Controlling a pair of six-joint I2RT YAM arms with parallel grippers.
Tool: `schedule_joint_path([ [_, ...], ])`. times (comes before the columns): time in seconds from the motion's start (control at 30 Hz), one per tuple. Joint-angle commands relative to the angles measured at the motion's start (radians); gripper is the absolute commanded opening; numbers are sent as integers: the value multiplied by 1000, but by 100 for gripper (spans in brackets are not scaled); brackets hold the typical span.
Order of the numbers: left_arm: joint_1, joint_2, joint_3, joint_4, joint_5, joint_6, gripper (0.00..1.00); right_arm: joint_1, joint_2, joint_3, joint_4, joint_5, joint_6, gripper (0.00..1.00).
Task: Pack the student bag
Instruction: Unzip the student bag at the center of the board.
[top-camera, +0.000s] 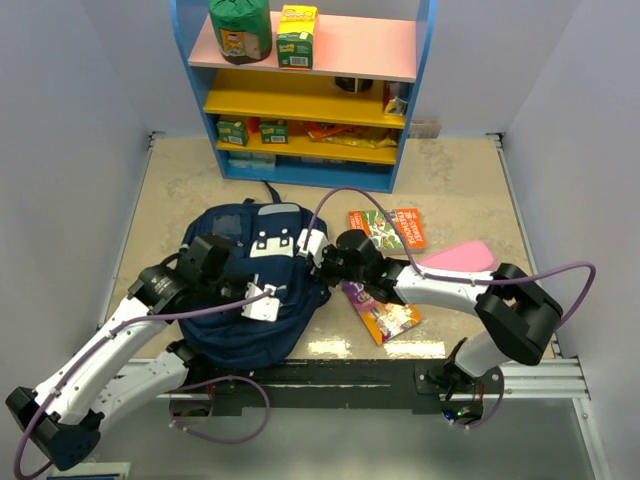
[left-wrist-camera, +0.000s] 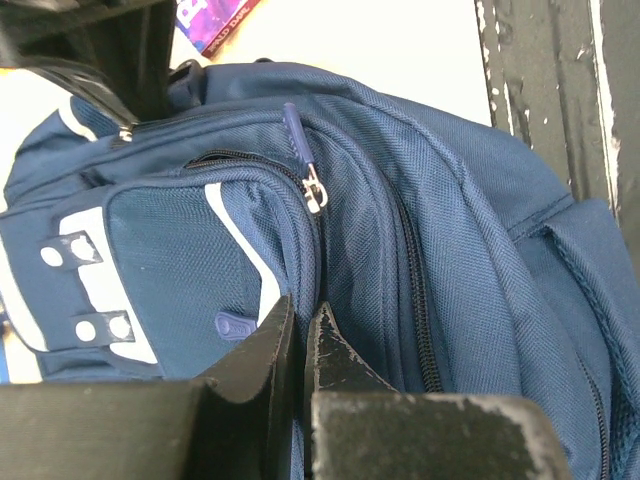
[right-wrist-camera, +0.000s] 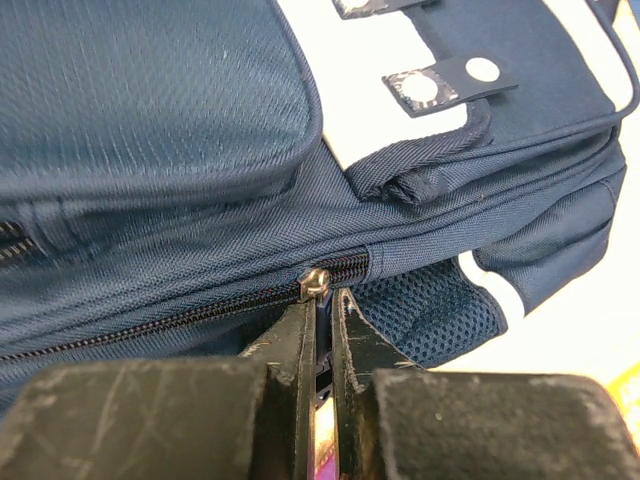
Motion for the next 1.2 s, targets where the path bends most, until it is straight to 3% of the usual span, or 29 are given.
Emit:
schedule_joint_path([
  [0.0,1,18,-31,163,-42,-109,0,12,-94,10,24,-28,67,0],
  [0.17,1,56,-43,292,-94,-274,0,84,-149,-16,12,23,96,0],
  [0.47,1,79,-9,406,-183,-347,0,187,-155,-28,-60,99,182,0],
  [0.77,1,78,-69,530,-361,-445,0,214,-295,-74,-108,159,313,0],
  [0.93,1,82,-59,512,-277,-464,0,214,-316,-81,-117,178,386,13],
  [1.07,3,76,-60,504,-276,-456,0,213,-267,-68,-123,201,407,16],
  [1.17,6,65,-65,495,-273,-453,0,214,-229,-56,-126,196,429,26],
])
